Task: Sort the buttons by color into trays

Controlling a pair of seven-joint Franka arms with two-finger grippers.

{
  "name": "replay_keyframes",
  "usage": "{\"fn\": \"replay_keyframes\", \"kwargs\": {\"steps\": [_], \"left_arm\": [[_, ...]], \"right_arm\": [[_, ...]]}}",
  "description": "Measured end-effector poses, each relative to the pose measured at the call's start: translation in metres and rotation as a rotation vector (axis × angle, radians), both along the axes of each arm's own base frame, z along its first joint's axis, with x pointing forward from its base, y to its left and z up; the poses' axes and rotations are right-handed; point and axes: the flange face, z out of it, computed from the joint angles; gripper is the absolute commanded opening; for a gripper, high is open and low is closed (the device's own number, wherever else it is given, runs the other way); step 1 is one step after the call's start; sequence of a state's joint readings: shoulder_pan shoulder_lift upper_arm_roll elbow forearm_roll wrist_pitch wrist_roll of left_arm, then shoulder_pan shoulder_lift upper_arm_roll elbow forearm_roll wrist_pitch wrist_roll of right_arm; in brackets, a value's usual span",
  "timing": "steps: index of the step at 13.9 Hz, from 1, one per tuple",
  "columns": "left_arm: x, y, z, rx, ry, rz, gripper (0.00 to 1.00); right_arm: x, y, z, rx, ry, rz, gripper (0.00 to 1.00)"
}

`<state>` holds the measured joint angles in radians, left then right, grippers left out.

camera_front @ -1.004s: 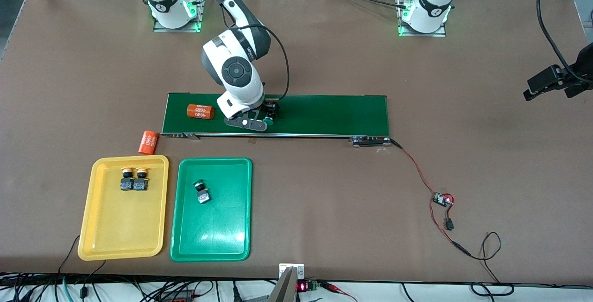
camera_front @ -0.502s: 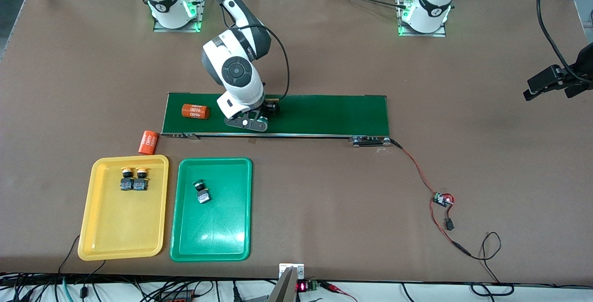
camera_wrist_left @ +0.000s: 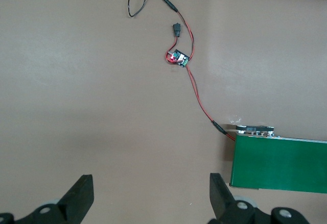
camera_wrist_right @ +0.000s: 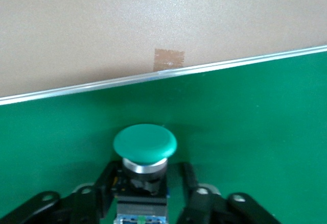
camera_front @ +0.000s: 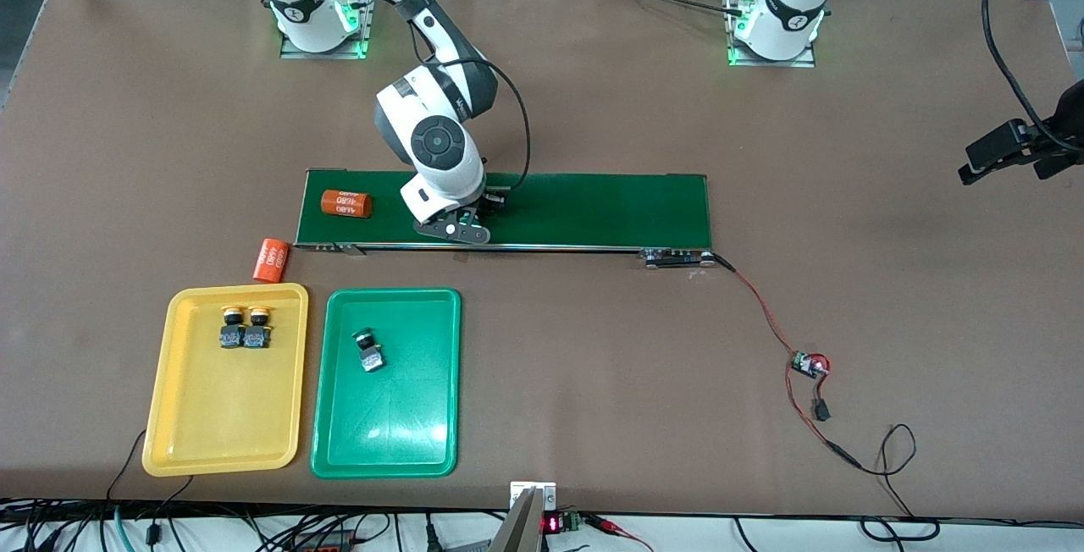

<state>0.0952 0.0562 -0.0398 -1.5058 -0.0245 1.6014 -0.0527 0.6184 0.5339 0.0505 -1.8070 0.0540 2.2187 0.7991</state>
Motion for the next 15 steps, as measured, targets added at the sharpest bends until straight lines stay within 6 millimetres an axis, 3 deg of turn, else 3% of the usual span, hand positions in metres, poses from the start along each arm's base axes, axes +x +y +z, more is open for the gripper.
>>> {"fn": "replay_keyframes", "kwargs": {"steps": [3, 5, 7, 9, 11, 14, 15], "left_arm": [[0.000, 0.000, 0.000, 0.000, 0.000, 0.001, 1.00], [0.000, 0.001, 0.000, 0.000, 0.000, 0.001, 1.00], [0.000, 0.001, 0.000, 0.000, 0.000, 0.001, 1.00], [0.000, 0.001, -0.001, 0.000, 0.001, 0.001, 1.00], [0.002, 0.001, -0.003, 0.000, -0.002, 0.002, 1.00], [0.007, 0.002, -0.009, 0.000, -0.003, 0.002, 1.00], [0.009, 0.002, -0.012, -0.001, 0.001, 0.003, 1.00]], "right_arm": [[0.018, -0.004, 0.020, 0.002, -0.004, -0.007, 0.00], [0.051, -0.020, 0.060, 0.012, 0.000, 0.038, 0.00], [0.092, -0.048, 0.105, 0.054, -0.045, 0.110, 0.00], [0.130, -0.080, 0.122, 0.090, -0.111, 0.165, 0.00], [0.166, -0.096, 0.108, 0.121, -0.202, 0.175, 0.00], [0.199, -0.102, 0.050, 0.150, -0.316, 0.185, 0.01], [0.206, -0.107, 0.032, 0.152, -0.336, 0.188, 0.09]]}}
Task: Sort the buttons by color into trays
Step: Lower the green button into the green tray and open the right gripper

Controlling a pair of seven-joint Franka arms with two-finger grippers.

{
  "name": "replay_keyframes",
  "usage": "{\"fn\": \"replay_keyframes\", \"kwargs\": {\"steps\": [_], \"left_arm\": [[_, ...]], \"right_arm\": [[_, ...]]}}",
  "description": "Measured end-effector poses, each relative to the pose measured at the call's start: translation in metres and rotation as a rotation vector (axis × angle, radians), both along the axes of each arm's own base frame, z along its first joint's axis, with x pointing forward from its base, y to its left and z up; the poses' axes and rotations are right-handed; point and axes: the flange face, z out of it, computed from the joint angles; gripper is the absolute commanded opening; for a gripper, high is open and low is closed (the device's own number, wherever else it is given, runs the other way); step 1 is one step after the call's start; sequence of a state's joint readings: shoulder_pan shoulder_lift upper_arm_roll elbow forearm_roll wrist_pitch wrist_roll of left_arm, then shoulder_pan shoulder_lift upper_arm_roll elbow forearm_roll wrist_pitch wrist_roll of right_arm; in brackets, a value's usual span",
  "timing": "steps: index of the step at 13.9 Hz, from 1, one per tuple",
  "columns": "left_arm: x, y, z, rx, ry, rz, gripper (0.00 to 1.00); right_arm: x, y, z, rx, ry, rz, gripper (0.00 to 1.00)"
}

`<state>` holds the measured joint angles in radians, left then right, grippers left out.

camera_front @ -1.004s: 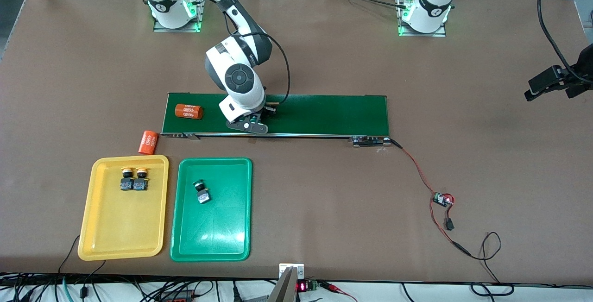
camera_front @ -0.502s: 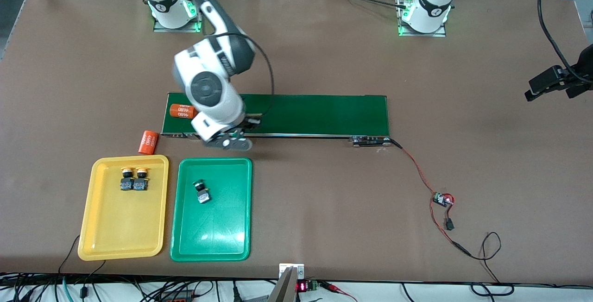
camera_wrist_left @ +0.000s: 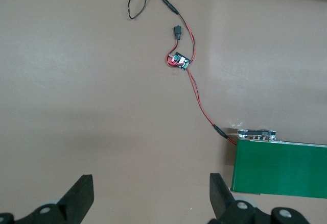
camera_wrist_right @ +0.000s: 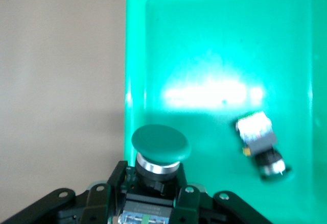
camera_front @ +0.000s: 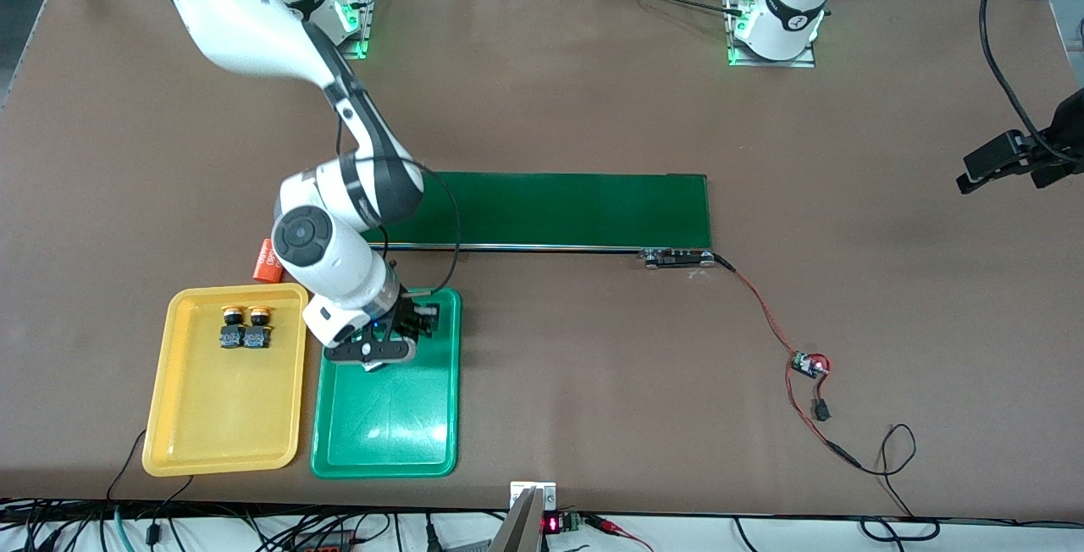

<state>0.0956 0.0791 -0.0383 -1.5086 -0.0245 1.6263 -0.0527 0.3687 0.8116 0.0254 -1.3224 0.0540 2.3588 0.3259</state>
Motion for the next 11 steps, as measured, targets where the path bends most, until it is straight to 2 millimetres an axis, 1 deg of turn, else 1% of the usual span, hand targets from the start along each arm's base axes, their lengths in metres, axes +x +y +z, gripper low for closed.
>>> {"fn": "replay_keyframes", "kwargs": {"steps": [1, 2, 3, 4, 5, 6, 7, 8, 11], "left_arm": [[0.001, 0.000, -0.003, 0.000, 0.004, 0.000, 1.00], [0.002, 0.000, -0.005, -0.001, 0.007, 0.000, 1.00], [0.003, 0.000, -0.006, -0.001, 0.008, 0.000, 1.00], [0.003, 0.000, -0.006, -0.001, 0.008, 0.000, 1.00], [0.004, 0.001, -0.007, -0.001, 0.008, 0.001, 1.00], [0.004, 0.001, -0.007, -0.001, 0.008, 0.001, 1.00], [0.004, 0.001, -0.007, -0.001, 0.008, 0.001, 1.00], [0.004, 0.001, -0.007, -0.001, 0.008, 0.001, 1.00], [0.004, 0.002, -0.007, -0.001, 0.008, 0.003, 1.00]], "right_arm": [[0.005, -0.006, -0.012, 0.000, -0.013, 0.004, 0.32], [0.009, -0.013, -0.020, -0.001, -0.017, 0.004, 0.37], [0.012, -0.020, -0.024, -0.002, -0.017, -0.001, 0.52], [0.015, -0.025, -0.026, -0.003, -0.019, -0.006, 0.63], [0.016, -0.028, -0.026, -0.003, -0.019, -0.009, 0.77], [0.017, -0.029, -0.027, -0.003, -0.020, -0.010, 0.79], [0.016, -0.029, -0.026, -0.003, -0.020, -0.010, 0.93], [0.016, -0.029, -0.026, -0.003, -0.020, -0.009, 1.00], [0.017, -0.030, -0.026, -0.002, -0.021, -0.011, 1.00]]}}
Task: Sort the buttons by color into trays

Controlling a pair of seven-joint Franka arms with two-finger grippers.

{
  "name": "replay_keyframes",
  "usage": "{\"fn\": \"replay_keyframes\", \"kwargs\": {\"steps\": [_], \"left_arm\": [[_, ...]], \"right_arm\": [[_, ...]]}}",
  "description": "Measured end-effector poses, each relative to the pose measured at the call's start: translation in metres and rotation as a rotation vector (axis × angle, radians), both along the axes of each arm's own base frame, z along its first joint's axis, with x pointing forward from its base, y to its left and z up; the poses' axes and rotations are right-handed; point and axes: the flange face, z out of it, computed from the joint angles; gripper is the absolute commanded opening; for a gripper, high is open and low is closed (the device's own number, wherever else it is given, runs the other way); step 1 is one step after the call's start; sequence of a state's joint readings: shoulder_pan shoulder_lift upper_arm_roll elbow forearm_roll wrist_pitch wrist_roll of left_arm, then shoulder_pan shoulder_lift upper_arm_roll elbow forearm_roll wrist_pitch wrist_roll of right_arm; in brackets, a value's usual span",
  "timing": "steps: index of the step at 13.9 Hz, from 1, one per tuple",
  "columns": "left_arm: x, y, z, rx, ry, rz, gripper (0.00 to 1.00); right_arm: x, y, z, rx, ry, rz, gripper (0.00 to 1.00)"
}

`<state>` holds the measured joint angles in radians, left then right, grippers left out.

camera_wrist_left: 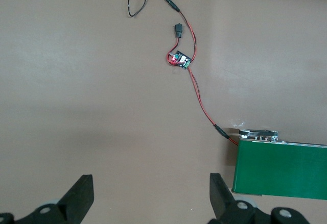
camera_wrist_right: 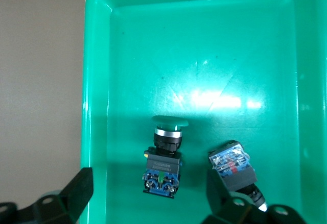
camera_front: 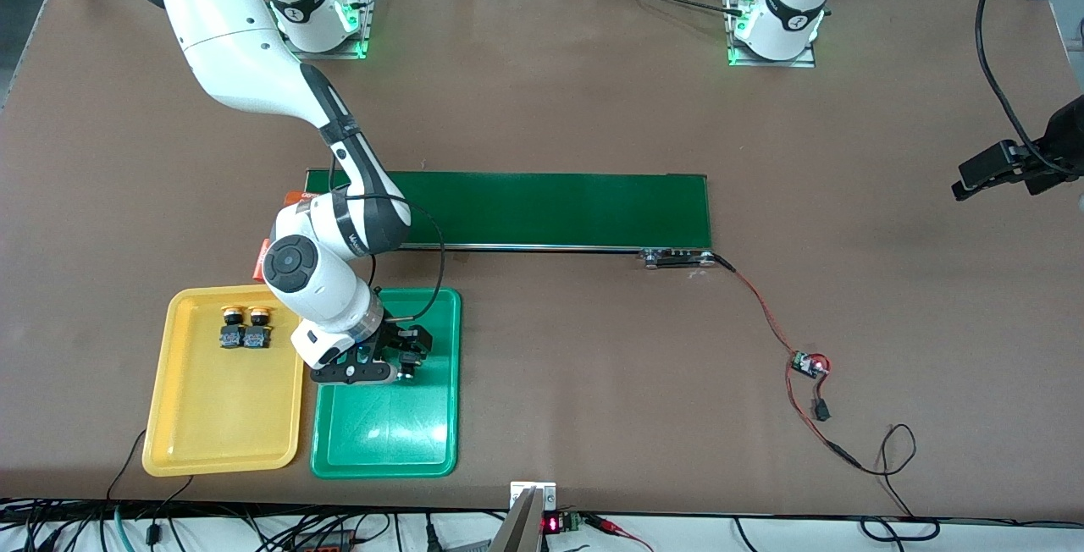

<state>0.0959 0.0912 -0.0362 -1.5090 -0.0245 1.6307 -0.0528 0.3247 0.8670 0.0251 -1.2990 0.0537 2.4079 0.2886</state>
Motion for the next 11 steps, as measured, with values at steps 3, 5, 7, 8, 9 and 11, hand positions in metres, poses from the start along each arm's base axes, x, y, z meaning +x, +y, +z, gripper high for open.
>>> {"fn": "replay_keyframes", "kwargs": {"steps": [3, 5, 7, 8, 9, 11], "left_arm": [[0.000, 0.001, 0.000, 0.000, 0.000, 0.001, 1.00], [0.000, 0.001, 0.000, 0.000, -0.001, 0.001, 1.00], [0.000, -0.001, 0.000, 0.000, -0.001, -0.002, 1.00], [0.000, -0.002, 0.001, 0.000, -0.002, -0.004, 1.00], [-0.001, -0.004, 0.002, 0.000, -0.005, -0.007, 1.00], [-0.003, -0.009, 0.007, 0.000, -0.009, -0.015, 1.00]], "right_arm": [[0.006, -0.013, 0.005, -0.009, 0.003, -0.015, 1.00], [0.007, -0.034, 0.016, -0.055, 0.071, -0.032, 1.00], [0.003, -0.054, 0.051, -0.093, 0.164, -0.042, 1.00], [-0.002, -0.062, 0.078, -0.105, 0.202, -0.037, 1.00], [-0.008, -0.072, 0.108, -0.116, 0.239, -0.023, 1.00], [-0.022, -0.101, 0.165, -0.128, 0.283, 0.022, 1.00]]}}
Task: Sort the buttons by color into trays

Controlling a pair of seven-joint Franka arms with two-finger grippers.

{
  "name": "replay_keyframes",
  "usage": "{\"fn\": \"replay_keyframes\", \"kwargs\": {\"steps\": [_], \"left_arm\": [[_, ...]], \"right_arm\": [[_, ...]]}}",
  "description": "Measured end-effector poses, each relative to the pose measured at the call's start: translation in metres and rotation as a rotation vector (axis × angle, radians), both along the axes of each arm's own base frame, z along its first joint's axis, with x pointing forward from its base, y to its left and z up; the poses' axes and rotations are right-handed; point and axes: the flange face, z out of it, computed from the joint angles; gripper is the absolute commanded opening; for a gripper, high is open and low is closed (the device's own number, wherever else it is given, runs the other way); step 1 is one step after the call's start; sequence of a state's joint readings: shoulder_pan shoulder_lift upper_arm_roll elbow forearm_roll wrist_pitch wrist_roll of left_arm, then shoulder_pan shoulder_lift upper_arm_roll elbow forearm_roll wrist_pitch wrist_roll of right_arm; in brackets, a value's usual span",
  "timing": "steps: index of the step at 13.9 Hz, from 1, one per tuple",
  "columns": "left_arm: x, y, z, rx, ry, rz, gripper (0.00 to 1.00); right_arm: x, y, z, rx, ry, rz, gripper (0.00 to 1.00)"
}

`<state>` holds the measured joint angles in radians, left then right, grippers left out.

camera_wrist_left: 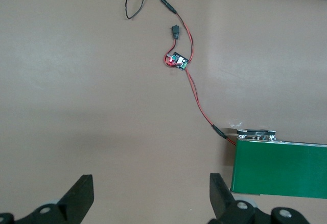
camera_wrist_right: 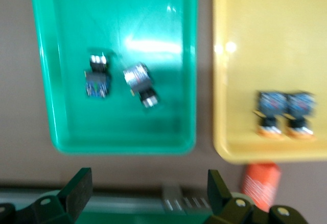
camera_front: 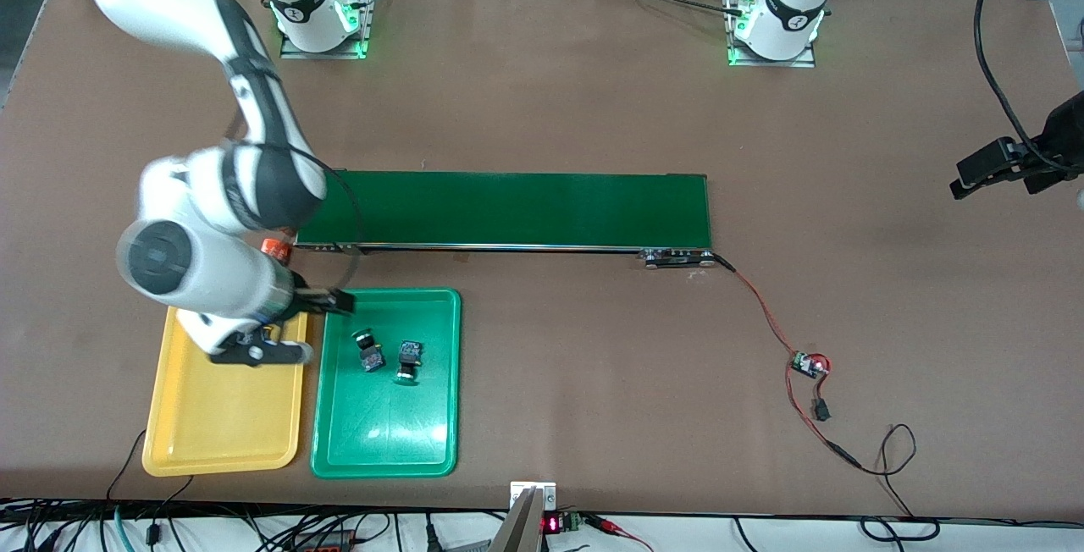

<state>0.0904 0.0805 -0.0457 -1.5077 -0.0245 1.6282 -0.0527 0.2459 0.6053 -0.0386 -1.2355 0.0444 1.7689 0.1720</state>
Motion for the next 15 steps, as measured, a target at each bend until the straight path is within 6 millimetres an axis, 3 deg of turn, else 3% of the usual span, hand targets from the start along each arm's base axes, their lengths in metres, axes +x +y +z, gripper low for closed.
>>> {"fn": "replay_keyframes", "kwargs": {"steps": [5, 8, 12, 15], "left_arm": [[-0.012, -0.006, 0.000, -0.003, 0.068, -0.011, 1.00], [-0.012, -0.011, 0.003, -0.002, 0.055, -0.021, 1.00], [-0.012, -0.014, 0.004, -0.002, 0.050, -0.026, 1.00], [-0.012, -0.014, 0.004, -0.002, 0.048, -0.024, 1.00]], "right_arm": [[-0.035, -0.107, 0.114, 0.015, 0.028, -0.022, 1.00], [-0.078, -0.128, 0.155, 0.018, 0.074, -0.045, 1.00], [-0.135, -0.154, 0.166, 0.027, 0.116, -0.084, 1.00], [-0.149, -0.153, 0.158, 0.018, 0.120, -0.080, 1.00]]}}
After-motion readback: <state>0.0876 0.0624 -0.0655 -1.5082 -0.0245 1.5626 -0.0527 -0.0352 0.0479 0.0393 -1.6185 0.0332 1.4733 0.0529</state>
